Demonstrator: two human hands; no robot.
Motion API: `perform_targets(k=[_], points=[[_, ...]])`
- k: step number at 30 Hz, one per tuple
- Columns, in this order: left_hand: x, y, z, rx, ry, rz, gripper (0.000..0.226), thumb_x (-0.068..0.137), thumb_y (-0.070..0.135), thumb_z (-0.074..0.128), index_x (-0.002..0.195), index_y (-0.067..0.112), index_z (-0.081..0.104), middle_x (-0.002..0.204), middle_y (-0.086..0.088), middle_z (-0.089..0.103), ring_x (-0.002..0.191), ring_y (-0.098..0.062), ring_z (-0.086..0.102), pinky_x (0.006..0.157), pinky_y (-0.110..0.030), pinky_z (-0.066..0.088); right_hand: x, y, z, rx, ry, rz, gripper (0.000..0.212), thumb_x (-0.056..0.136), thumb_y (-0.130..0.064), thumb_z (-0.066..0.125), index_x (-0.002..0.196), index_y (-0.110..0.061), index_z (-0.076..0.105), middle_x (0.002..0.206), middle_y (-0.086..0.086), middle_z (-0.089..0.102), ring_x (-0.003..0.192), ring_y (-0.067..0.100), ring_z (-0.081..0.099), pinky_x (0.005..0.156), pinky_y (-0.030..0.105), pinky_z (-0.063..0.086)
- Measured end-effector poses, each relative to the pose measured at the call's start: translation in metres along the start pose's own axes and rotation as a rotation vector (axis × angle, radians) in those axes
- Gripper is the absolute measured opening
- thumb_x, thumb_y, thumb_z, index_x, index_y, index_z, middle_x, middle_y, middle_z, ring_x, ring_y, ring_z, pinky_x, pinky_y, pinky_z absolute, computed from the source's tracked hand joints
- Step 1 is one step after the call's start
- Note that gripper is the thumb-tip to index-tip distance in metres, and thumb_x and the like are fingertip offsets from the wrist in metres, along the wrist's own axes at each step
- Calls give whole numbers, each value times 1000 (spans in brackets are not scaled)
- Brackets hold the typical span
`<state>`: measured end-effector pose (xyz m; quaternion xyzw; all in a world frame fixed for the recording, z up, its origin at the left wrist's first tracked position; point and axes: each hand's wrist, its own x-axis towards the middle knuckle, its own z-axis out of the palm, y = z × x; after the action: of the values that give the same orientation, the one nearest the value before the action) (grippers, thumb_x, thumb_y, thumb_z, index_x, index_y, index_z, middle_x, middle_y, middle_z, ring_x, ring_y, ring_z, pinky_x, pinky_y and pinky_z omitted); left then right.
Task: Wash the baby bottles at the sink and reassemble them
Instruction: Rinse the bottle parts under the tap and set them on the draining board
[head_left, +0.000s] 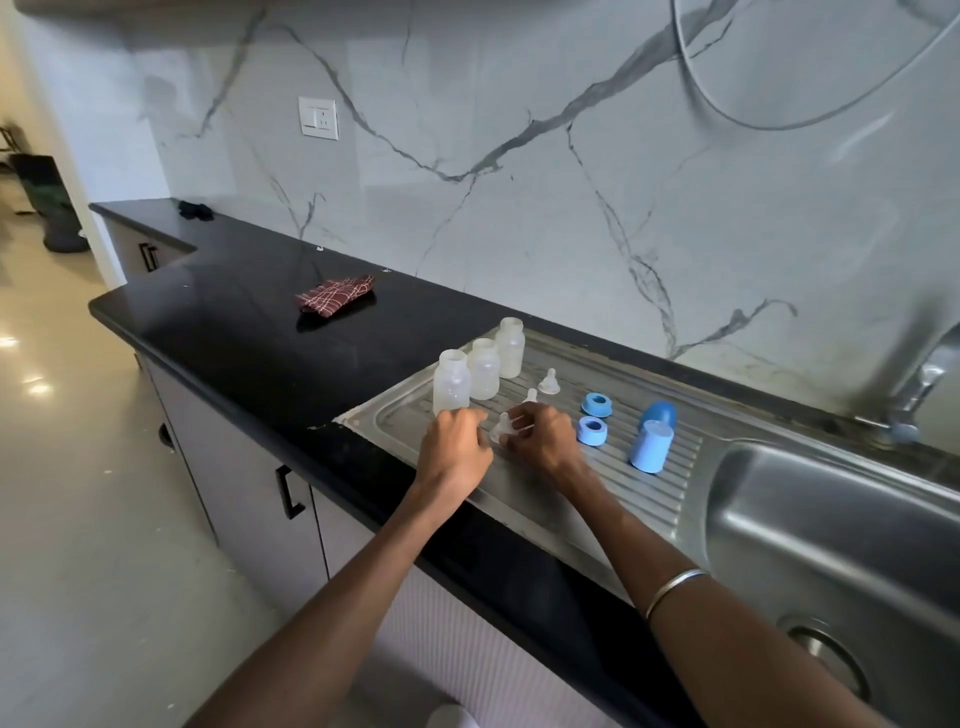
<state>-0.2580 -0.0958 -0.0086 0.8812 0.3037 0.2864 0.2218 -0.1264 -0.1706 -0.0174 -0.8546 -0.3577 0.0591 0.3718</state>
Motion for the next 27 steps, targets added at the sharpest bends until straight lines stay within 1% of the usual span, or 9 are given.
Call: perform_targets(k=[4, 7, 9, 13, 16, 19, 22, 23, 27], points=[[-6, 13, -1, -8, 52, 25, 37, 89, 1, 55, 120, 13, 71, 108, -12, 74, 99, -32, 69, 82, -39, 54, -4, 12, -12, -53, -23, -21, 35, 77, -6, 75, 111, -12, 69, 102, 3, 69, 82, 10, 61, 75, 17, 48], [-14, 30, 3, -14, 98, 99, 41, 86, -1, 55, 121, 13, 70, 101, -12, 75, 92, -32, 70, 76, -39, 55, -14, 25, -30, -59, 4, -24, 32, 80, 1, 69, 109, -11, 70, 98, 2, 68, 82, 11, 61, 81, 24, 55], [-22, 43, 11, -23, 103, 169, 45, 84, -2, 55, 123, 14, 70, 104, -12, 75, 91, -31, 70, 78, -38, 55, -22, 35, -44, -55, 26, -24, 27, 82, 1, 68, 105, -12, 71, 94, 1, 68, 82, 11, 62, 75, 18, 52], [-35, 80, 31, -94, 13, 247, 46, 85, 1, 53, 123, 18, 70, 109, -10, 74, 95, -31, 70, 82, -37, 56, -43, 51, -78, -79, 44, -43, 18, 85, -6, 64, 97, -14, 75, 94, 3, 72, 86, 17, 66, 76, 18, 49], [-45, 118, 51, -164, -59, 332, 45, 85, 0, 52, 123, 17, 70, 114, -9, 73, 99, -29, 69, 87, -36, 55, -63, 72, -119, -103, 100, -23, 19, 83, -3, 63, 95, -10, 76, 92, 7, 75, 88, 21, 69, 68, 10, 43], [-50, 158, 71, -207, -103, 419, 44, 86, -3, 52, 122, 14, 71, 115, -8, 74, 101, -27, 69, 90, -34, 53, -80, 101, -164, -152, 162, 36, 19, 84, -9, 65, 97, -14, 77, 92, 6, 76, 87, 19, 69, 67, 15, 39], [-55, 195, 98, -259, -152, 467, 45, 85, -3, 50, 120, 14, 72, 112, -8, 75, 101, -25, 70, 91, -33, 54, -97, 138, -203, -162, 220, 90, 21, 85, -5, 62, 96, -14, 78, 91, 5, 76, 83, 14, 67, 63, 7, 38], [-58, 207, 104, -266, -168, 486, 45, 85, -3, 49, 120, 14, 71, 112, -8, 75, 102, -25, 70, 91, -34, 54, -103, 149, -213, -160, 228, 115, 21, 85, -5, 62, 95, -14, 78, 90, 4, 76, 82, 13, 67, 65, 6, 40], [-64, 248, 142, -265, -255, 551, 45, 85, -1, 50, 123, 14, 70, 117, -10, 73, 107, -25, 69, 94, -37, 55, -127, 198, -252, -170, 260, 203, 20, 85, -8, 63, 92, -21, 78, 91, -1, 76, 85, 11, 69, 87, 27, 53]])
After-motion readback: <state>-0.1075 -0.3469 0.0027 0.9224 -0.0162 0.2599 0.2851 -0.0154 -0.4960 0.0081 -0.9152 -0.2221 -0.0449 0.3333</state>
